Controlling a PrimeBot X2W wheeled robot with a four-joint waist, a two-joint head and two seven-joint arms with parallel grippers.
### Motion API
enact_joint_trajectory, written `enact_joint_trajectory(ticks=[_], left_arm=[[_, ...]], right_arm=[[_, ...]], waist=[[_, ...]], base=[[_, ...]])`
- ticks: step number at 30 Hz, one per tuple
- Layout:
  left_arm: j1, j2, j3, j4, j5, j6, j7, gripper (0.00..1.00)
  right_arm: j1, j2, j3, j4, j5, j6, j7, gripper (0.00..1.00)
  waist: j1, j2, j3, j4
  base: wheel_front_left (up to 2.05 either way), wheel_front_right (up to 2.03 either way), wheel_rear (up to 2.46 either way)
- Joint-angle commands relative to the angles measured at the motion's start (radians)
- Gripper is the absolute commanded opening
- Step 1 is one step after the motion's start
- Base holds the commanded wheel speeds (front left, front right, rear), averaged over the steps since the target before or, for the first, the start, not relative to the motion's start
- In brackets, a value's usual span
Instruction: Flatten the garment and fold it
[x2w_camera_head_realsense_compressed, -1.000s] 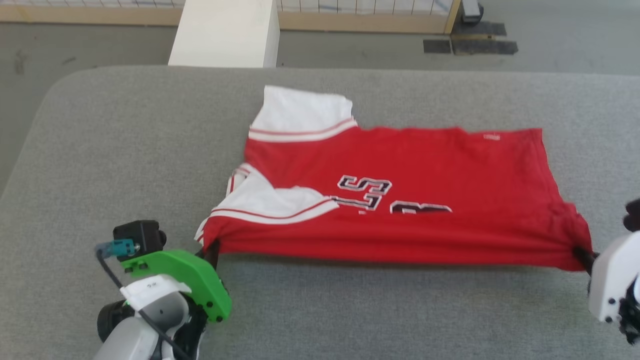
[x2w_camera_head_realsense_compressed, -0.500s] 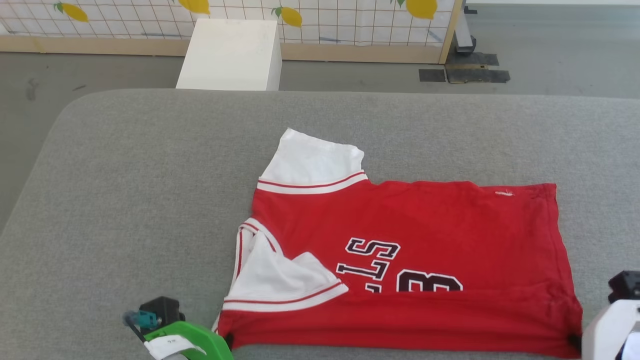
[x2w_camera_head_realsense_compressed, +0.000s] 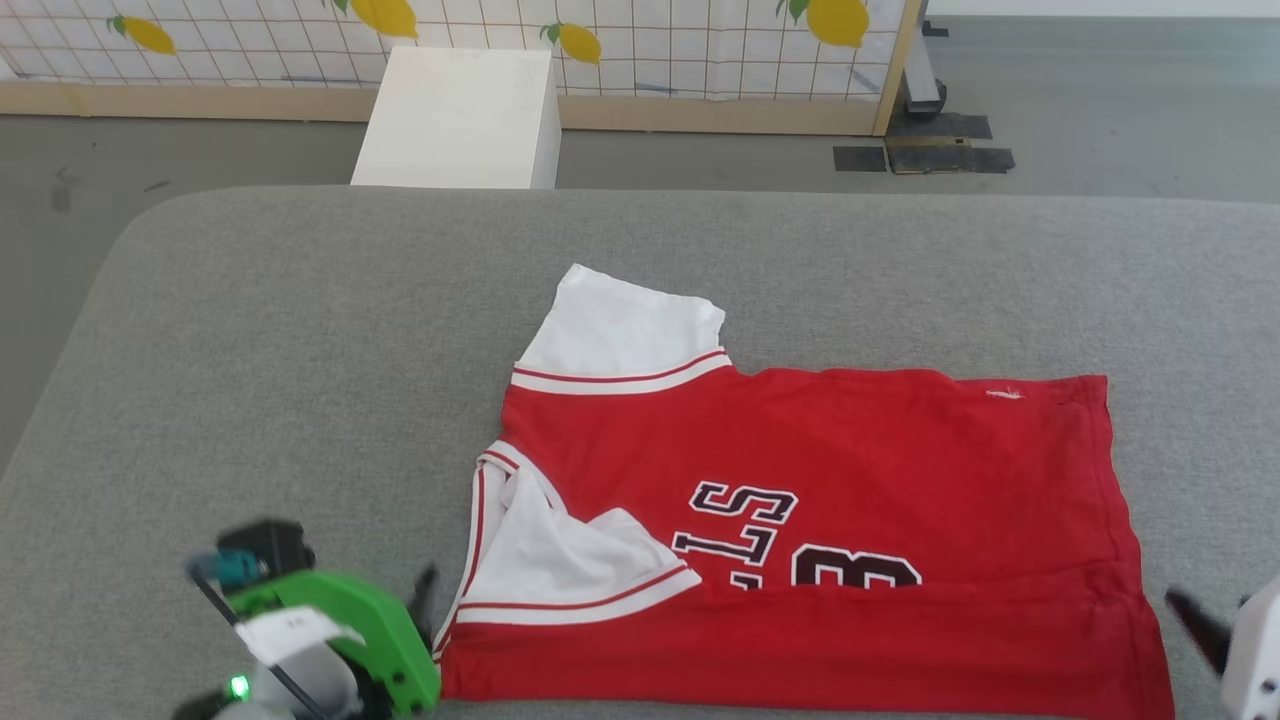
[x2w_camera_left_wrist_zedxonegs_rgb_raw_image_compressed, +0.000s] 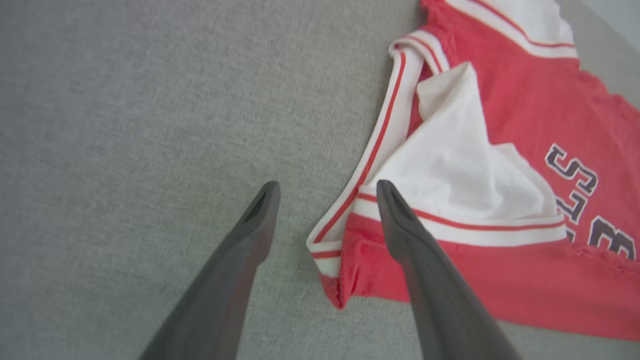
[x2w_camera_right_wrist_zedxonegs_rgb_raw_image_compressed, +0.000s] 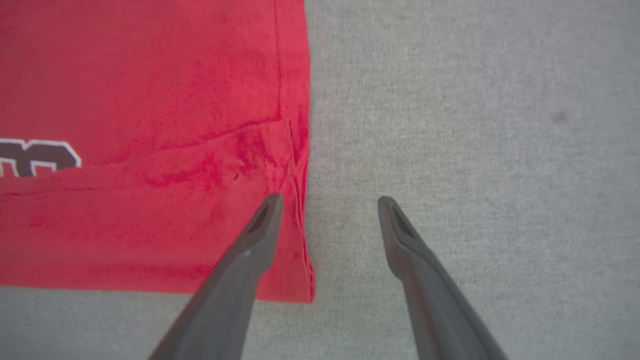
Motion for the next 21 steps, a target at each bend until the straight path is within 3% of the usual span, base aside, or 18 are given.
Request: enact_joint_trajectory(ticks=[1,5,9,16,21], left_arm=[[-0.035,0.016,0.011,-0.039,0.021,0.013,-0.001,1.00],[-0.102,0.031,0.038,-0.135,0.065,0.009,-0.056,1.00],[-0.188,0.011,0.046,-0.136,0.141,-0.015,-0.186,1.00],[-0.354,-0.062,-0.017,0.033,0.239,-0.103,-0.378,1.00],[-0.514,-0.114,-0.077,0.208,0.273,-0.177,-0.416,1.00]], right_arm=[[-0.031,0.001,-0.016,-0.030,0.013,-0.002,-0.019,1.00],[-0.098,0.008,-0.063,-0.098,0.012,-0.002,-0.100,1.00],[-0.167,0.013,-0.073,-0.110,-0.004,-0.002,-0.167,1.00],[-0.264,-0.005,-0.043,-0.070,-0.010,-0.002,-0.234,1.00],[-0.314,-0.038,-0.011,-0.038,0.000,-0.002,-0.243,1.00]], waist=[[0.0000,-0.0001,-0.001,0.000],[0.0000,-0.0001,0.005,-0.006],[0.0000,-0.0001,0.023,-0.010],[0.0000,-0.0001,0.104,-0.005],[0.0000,-0.0001,0.182,0.008]], base=[[0.00,0.00,0.00],[0.00,0.00,0.00],[0.00,0.00,0.00],[0.00,0.00,0.00],[0.00,0.00,0.00]])
